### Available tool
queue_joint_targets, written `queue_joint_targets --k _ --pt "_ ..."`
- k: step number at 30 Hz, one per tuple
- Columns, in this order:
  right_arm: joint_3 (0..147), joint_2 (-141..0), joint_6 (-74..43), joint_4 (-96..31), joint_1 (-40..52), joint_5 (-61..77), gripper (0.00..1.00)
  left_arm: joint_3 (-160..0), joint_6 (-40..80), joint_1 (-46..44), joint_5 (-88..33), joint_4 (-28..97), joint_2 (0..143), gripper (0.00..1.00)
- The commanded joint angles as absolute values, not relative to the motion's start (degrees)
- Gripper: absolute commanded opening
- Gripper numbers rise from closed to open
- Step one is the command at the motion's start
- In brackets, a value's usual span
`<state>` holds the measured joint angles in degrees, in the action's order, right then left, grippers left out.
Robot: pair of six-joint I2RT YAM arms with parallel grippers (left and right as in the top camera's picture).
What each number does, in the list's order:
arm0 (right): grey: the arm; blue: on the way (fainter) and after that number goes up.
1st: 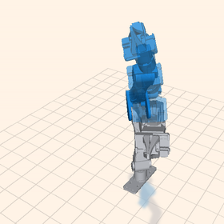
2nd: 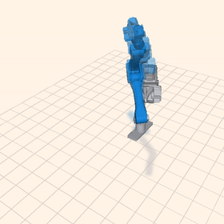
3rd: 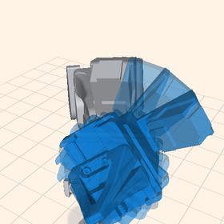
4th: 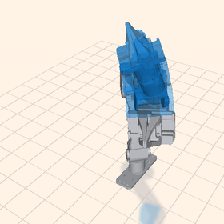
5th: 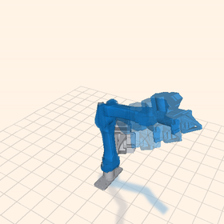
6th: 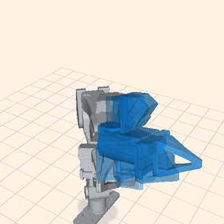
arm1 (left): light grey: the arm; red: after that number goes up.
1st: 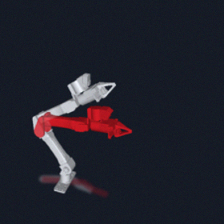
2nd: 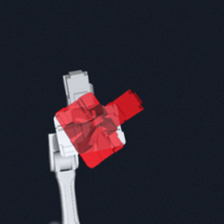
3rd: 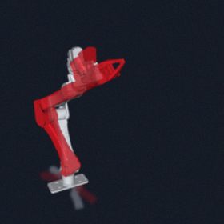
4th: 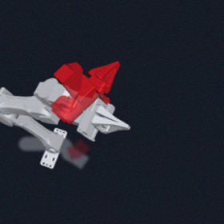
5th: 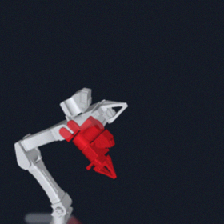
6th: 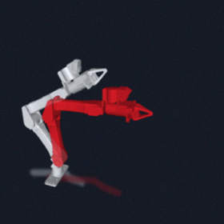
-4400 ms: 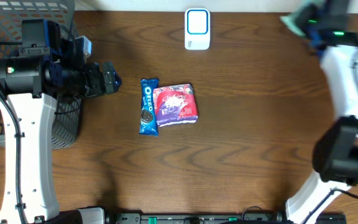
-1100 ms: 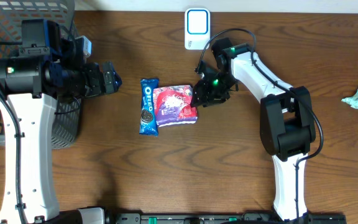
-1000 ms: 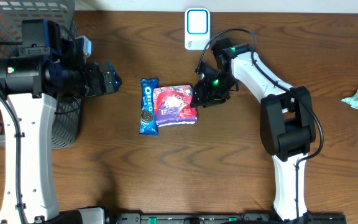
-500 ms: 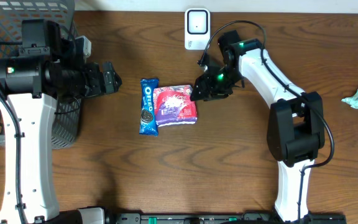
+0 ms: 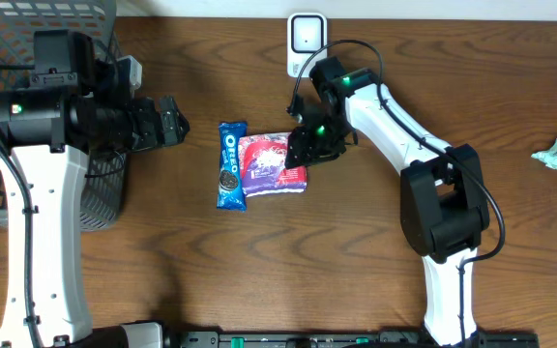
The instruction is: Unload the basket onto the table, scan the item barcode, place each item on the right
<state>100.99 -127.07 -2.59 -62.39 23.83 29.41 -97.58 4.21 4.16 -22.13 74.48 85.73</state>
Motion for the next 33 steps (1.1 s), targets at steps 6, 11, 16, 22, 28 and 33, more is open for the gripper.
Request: queue_joint_targets --k 6,11,16,22,28,33 --pt "93.78 -127.83 -0.19 -56.55 22.65 35.31 0.48 -97.73 3.46 4.05 -21.78 74.56 85.95 0.98" --pt "90.94 -127.83 0.89 -52.14 22.96 40.91 0.49 -97.73 3.46 4.05 -21.78 74.56 85.95 0.98" --pt "91.02 -127.83 -0.40 -52.05 22.63 40.84 0.11 -97.73 3.46 4.05 -21.78 74.54 85.95 0.98" --pt "91.64 -127.28 -0.80 -53.39 19.94 40.84 0.01 -97.73 3.46 4.05 -21.80 74.54 85.95 0.98" --pt "93.47 -123.55 -0.82 -55.94 16.03 40.23 0.01 -97.73 3.46 4.05 -21.78 74.56 85.95 0.98" --pt "93.54 -115.37 -3.66 -57.08 14.66 27.49 0.01 -97.73 3.46 4.05 -21.78 74.54 85.95 0.98"
